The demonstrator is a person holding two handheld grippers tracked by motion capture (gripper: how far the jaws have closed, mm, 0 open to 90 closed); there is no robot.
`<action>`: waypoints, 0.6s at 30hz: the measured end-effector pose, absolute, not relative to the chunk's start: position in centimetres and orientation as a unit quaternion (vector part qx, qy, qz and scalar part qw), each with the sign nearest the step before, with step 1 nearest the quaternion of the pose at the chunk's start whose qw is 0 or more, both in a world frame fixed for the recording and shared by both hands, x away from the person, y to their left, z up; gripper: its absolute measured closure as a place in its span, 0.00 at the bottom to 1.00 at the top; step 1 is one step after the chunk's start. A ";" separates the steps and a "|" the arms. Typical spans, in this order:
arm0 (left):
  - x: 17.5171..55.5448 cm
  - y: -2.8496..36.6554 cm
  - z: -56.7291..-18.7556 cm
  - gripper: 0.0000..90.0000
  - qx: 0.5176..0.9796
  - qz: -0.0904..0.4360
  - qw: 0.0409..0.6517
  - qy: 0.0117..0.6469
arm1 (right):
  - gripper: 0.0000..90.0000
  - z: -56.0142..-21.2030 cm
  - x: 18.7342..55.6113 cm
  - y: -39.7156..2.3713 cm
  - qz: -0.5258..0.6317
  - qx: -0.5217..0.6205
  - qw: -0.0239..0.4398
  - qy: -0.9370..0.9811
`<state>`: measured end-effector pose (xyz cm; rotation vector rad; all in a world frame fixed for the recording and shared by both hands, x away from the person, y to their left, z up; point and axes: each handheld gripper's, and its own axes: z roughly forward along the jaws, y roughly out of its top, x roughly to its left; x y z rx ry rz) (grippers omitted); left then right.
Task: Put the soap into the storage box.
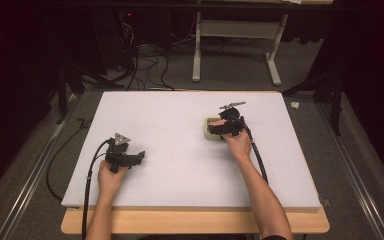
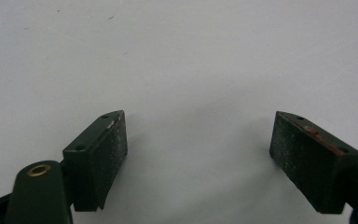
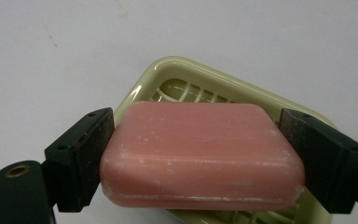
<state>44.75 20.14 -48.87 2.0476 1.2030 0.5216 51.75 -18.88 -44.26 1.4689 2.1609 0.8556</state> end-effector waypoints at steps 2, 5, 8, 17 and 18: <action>44.7 20.1 -48.9 0.21 0.789 0.201 0.348 0.464 | 0.15 -44.2 51.7 -18.7 0.300 0.522 0.200 0.773; 44.7 20.1 -48.9 0.21 0.790 0.201 0.348 0.464 | 0.15 -44.2 51.8 -18.8 0.302 0.522 0.198 0.772; 44.7 20.1 -48.9 0.21 0.789 0.201 0.348 0.464 | 0.14 -44.2 51.9 -19.2 0.307 0.527 0.193 0.769; 44.7 20.1 -48.9 0.21 0.790 0.201 0.348 0.464 | 0.13 -44.2 51.8 -19.3 0.313 0.528 0.187 0.767; 44.7 20.1 -48.9 0.21 0.789 0.201 0.348 0.464 | 0.13 -44.2 51.8 -19.3 0.313 0.528 0.188 0.766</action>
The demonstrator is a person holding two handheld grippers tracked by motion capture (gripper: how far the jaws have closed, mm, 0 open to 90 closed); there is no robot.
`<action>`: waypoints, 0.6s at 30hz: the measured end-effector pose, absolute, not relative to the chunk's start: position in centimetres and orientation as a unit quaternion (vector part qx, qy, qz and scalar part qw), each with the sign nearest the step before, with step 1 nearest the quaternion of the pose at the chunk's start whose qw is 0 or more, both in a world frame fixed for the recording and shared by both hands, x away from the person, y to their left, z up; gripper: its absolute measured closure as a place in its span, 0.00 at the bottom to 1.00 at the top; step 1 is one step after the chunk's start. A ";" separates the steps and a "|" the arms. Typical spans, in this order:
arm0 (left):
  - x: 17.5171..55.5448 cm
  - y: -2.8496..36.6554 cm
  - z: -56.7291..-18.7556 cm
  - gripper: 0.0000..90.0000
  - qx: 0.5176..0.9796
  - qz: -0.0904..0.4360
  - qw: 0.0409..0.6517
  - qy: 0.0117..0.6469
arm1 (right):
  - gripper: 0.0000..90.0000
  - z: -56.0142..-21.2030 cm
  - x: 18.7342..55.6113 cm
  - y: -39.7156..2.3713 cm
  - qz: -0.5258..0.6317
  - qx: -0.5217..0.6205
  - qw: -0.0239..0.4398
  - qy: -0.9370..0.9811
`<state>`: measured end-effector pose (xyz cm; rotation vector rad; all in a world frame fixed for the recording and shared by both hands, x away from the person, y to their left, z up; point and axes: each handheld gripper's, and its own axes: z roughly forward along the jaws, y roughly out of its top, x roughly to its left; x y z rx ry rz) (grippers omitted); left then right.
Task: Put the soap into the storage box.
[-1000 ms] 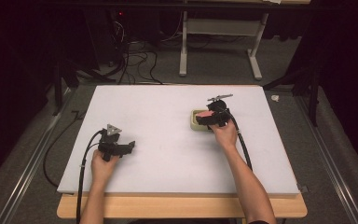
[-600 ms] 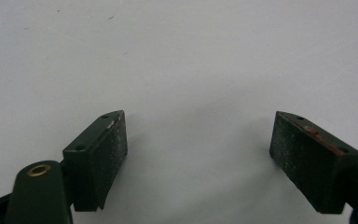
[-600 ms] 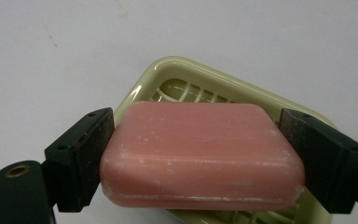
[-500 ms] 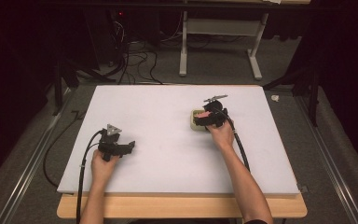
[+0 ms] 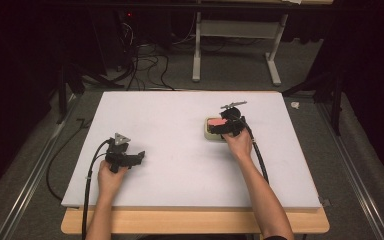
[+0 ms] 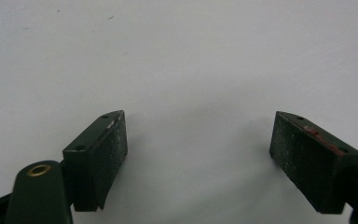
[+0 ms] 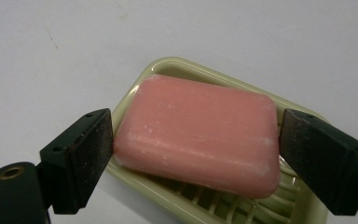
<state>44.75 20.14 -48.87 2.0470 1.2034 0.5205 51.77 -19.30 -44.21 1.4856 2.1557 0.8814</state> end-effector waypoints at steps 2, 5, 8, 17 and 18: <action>44.7 20.1 -48.9 0.21 0.789 0.201 0.348 0.464 | 0.13 -44.2 51.7 -19.4 0.314 0.528 0.189 0.766; 44.7 20.1 -48.9 0.21 0.790 0.201 0.348 0.464 | 0.13 -44.1 51.7 -19.5 0.317 0.527 0.189 0.766; 44.7 20.1 -48.9 0.21 0.790 0.201 0.348 0.464 | 0.13 -44.1 51.5 -19.7 0.319 0.526 0.187 0.765; 44.7 20.1 -48.9 0.21 0.789 0.201 0.348 0.464 | 0.14 -43.8 51.2 -20.1 0.325 0.524 0.193 0.763; 44.7 20.1 -48.9 0.21 0.790 0.201 0.348 0.464 | 0.14 -43.8 51.2 -20.1 0.328 0.524 0.193 0.762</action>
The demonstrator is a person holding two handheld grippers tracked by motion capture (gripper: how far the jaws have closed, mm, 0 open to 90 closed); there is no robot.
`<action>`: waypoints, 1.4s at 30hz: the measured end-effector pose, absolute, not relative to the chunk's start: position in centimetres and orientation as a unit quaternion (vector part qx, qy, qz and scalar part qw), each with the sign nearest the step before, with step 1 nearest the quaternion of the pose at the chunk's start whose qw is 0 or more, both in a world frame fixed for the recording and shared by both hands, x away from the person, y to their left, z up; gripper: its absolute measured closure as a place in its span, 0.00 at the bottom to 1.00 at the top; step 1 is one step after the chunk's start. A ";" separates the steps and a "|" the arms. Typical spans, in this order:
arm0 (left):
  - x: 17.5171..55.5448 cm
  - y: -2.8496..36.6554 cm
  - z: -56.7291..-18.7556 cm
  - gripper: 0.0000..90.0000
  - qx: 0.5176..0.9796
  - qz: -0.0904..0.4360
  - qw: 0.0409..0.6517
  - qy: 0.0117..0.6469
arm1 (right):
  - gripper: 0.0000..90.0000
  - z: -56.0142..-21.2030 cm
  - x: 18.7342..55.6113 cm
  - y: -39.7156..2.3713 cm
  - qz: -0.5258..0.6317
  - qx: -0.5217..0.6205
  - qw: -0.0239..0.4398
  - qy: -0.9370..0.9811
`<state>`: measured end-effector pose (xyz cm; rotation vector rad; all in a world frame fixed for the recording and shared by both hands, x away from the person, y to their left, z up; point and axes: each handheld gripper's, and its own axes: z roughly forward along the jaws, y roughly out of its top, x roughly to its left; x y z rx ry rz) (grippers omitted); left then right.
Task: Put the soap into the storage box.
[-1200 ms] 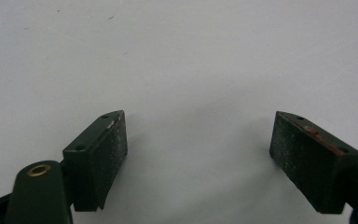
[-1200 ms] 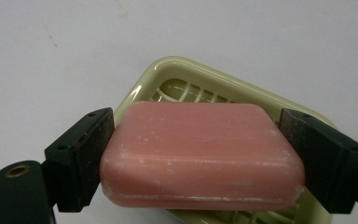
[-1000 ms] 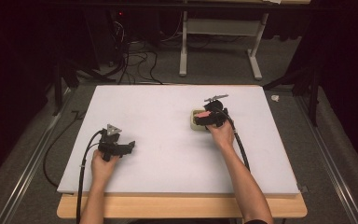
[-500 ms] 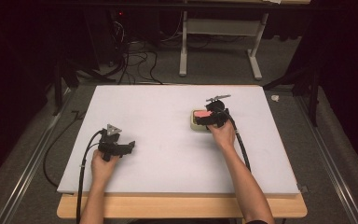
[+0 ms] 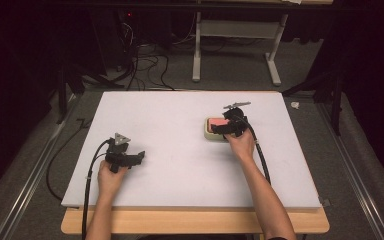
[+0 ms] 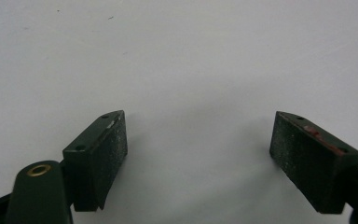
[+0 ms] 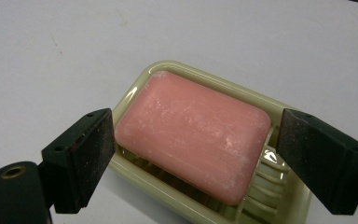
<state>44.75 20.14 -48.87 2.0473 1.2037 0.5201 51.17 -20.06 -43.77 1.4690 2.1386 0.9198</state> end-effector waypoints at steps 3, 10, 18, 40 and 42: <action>44.7 20.1 -48.9 0.21 0.789 0.201 0.348 0.464 | 0.14 -43.5 51.0 -20.1 0.332 0.521 0.197 0.761; 44.8 20.1 -48.9 0.21 0.790 0.201 0.348 0.464 | 0.15 -42.8 50.4 -20.4 0.342 0.515 0.205 0.759; 44.8 20.1 -48.9 0.21 0.790 0.200 0.348 0.464 | 0.15 -41.9 49.7 -20.8 0.352 0.509 0.210 0.757; 44.8 20.1 -48.9 0.21 0.789 0.201 0.348 0.464 | 0.16 -40.2 48.0 -22.0 0.377 0.500 0.224 0.747; 44.8 20.1 -48.9 0.21 0.789 0.201 0.348 0.464 | 0.16 -40.2 47.7 -22.2 0.380 0.500 0.226 0.745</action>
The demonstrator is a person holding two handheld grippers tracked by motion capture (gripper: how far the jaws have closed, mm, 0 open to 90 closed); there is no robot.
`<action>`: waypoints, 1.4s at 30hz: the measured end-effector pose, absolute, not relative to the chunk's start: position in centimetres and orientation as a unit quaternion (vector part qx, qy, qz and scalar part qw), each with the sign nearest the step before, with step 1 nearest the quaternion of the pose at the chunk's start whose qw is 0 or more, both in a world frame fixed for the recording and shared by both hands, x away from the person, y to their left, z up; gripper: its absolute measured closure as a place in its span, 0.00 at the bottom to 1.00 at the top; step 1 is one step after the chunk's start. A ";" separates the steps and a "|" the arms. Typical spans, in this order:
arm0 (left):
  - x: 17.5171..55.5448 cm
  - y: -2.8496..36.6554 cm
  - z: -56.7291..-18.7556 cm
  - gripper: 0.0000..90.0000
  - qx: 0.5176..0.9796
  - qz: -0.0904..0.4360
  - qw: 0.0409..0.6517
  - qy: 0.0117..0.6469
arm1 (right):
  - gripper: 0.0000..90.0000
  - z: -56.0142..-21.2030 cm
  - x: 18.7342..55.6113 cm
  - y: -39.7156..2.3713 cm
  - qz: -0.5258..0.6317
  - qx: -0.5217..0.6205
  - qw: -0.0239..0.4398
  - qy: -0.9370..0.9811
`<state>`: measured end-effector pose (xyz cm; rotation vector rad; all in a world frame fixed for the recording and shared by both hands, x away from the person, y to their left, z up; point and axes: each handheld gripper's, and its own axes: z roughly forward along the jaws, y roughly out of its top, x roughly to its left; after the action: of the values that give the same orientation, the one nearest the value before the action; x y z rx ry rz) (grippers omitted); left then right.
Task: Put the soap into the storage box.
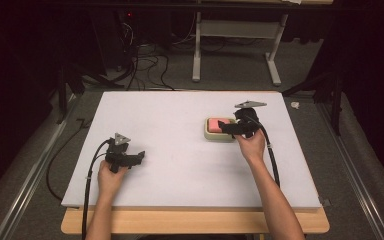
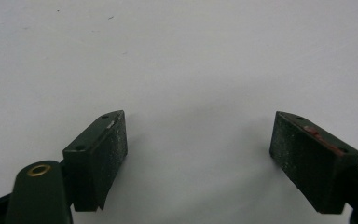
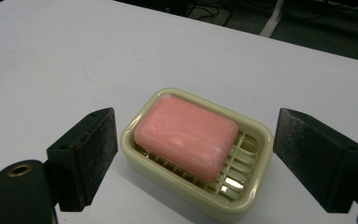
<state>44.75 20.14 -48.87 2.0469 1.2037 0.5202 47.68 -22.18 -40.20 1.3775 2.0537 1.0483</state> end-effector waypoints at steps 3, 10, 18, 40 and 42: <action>44.8 20.1 -48.9 0.21 0.789 0.201 0.348 0.464 | 0.16 -40.2 47.4 -22.5 0.382 0.499 0.227 0.744; 44.8 20.1 -48.9 0.21 0.789 0.201 0.348 0.464 | 0.16 -39.5 46.4 -23.4 0.393 0.499 0.233 0.736; 44.7 20.1 -48.9 0.21 0.789 0.201 0.348 0.464 | 0.16 -38.9 45.5 -23.9 0.398 0.495 0.242 0.733; 44.8 20.1 -48.9 0.21 0.790 0.201 0.348 0.464 | 0.17 -38.7 43.0 -26.1 0.411 0.502 0.249 0.719; 44.8 20.1 -48.9 0.21 0.789 0.201 0.348 0.464 | 0.17 -38.7 42.9 -26.2 0.412 0.502 0.249 0.719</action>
<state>44.75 20.14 -48.87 2.0470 1.2038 0.5202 42.85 -26.21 -38.72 1.3675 1.9580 1.1223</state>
